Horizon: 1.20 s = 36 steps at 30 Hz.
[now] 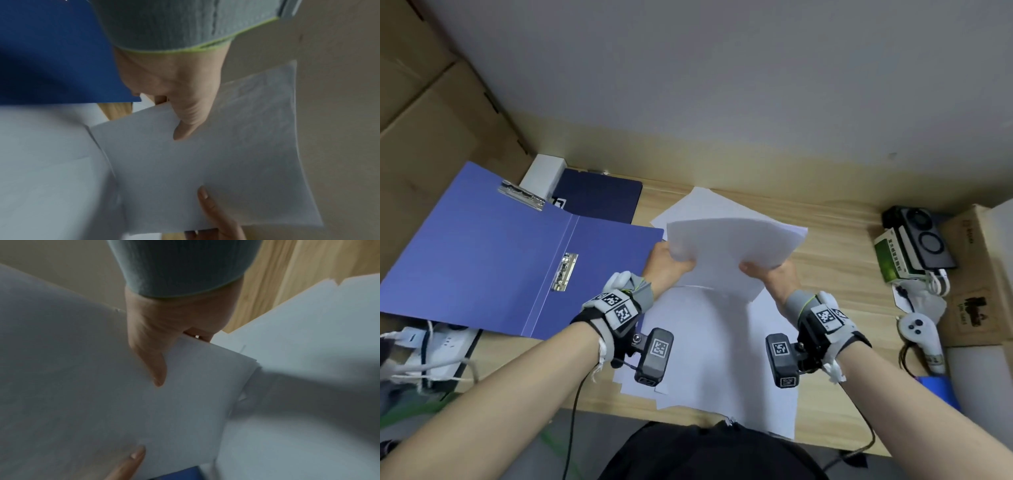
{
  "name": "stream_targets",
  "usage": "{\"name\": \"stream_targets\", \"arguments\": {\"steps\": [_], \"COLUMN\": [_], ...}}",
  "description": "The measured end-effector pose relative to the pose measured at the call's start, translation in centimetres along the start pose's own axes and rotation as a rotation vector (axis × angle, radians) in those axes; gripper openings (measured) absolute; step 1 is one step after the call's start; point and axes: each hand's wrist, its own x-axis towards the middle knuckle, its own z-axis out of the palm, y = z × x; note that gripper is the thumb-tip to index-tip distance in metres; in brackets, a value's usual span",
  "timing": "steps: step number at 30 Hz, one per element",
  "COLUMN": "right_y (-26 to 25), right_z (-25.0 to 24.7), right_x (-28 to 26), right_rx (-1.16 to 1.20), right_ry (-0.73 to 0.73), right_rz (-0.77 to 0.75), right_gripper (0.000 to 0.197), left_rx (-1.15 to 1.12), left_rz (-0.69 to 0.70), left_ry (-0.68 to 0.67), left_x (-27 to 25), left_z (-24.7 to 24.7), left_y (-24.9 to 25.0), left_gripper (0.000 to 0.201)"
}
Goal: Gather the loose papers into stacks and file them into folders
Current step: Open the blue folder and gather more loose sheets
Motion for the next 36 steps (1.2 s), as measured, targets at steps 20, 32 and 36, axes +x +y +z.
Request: {"name": "stream_targets", "arguments": {"steps": [20, 32, 36], "right_y": [4.6, 12.4, 12.6], "right_z": [2.6, -0.3, -0.7], "right_x": [0.6, -2.8, -2.6], "right_rx": [-0.132, -1.353, -1.118], "right_ry": [0.001, -0.202, -0.22], "right_rz": [0.136, 0.104, 0.208], "right_gripper": [0.016, 0.07, 0.058], "left_rx": [0.061, 0.073, 0.059], "left_rz": [-0.047, -0.256, -0.269], "left_ry": [-0.016, 0.28, 0.295], "left_x": [1.3, 2.4, 2.5], "left_z": [-3.7, -8.7, -8.0], "left_y": [-6.1, -12.6, -12.5], "left_gripper": [0.015, 0.009, 0.008]}}
